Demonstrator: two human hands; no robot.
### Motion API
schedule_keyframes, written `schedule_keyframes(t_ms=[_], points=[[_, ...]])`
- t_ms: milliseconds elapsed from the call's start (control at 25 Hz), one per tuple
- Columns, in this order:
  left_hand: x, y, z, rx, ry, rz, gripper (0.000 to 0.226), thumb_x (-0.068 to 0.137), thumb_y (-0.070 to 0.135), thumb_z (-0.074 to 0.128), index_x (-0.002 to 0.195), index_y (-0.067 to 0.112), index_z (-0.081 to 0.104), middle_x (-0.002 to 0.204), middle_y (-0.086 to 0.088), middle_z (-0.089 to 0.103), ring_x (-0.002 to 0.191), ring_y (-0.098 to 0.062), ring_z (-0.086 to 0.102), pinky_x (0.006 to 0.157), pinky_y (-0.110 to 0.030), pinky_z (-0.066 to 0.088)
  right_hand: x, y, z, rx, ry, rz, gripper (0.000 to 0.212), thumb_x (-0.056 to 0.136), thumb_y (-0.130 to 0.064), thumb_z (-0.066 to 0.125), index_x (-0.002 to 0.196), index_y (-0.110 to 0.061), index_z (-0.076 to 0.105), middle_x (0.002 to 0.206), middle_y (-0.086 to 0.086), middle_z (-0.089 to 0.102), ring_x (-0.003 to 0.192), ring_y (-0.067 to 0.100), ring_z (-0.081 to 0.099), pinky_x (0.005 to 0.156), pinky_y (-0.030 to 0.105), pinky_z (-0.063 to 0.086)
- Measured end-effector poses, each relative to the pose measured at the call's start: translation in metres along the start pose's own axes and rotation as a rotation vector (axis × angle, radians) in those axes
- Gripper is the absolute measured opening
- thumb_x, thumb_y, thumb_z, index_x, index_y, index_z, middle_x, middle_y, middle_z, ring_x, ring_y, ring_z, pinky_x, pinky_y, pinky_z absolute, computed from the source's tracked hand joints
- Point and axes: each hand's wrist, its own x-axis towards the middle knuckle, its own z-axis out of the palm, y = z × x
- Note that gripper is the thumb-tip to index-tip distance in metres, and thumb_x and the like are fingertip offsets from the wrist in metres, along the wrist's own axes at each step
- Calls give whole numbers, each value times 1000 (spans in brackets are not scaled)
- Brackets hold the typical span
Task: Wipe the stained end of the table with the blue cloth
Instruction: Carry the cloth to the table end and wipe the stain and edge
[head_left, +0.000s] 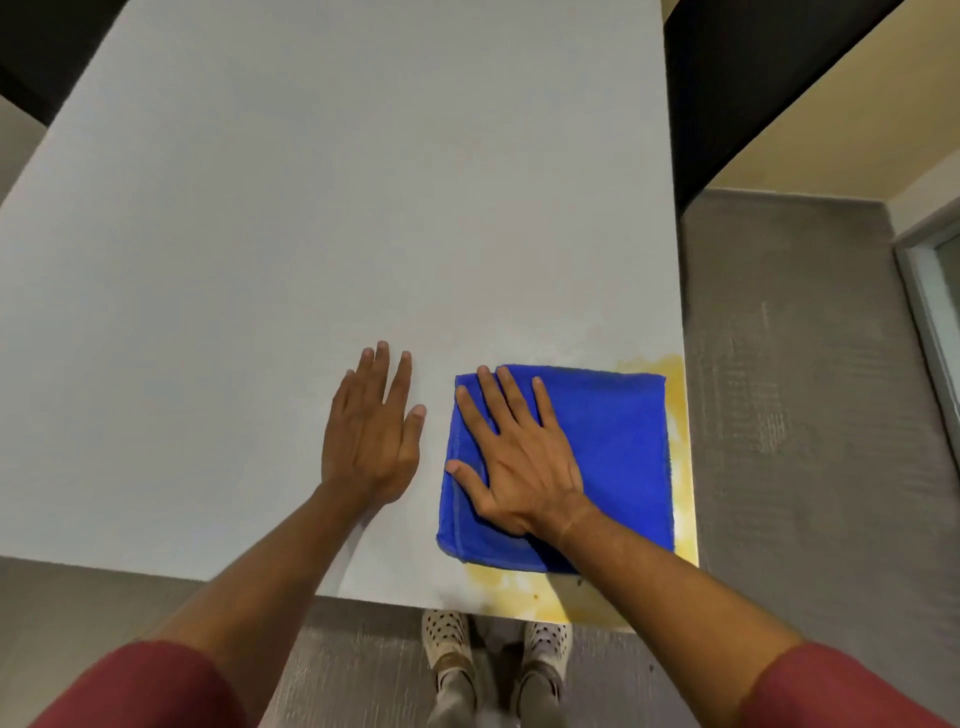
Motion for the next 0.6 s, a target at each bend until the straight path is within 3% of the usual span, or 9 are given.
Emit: schedule_keyframes(t_ms=[200,600], points=[[9,-1,3,12,-31,99,65,98,41,21,157,17,10,165,-7,5,152,-21,1,122,-36,2,10,4,-2,7,13,93,73,98,-61,19,158,-20,13,166,9,7,154,28,2,122,56,3],[27,23,10,32,-34,67,67,98,43,21,157,15,6,165,-9,1,152,-25,-1,122,-41,3,42,44,-10,-14,79,307,71,99,-57,14,158,-18,10,166,11,7,153,29,3,122,56,1]])
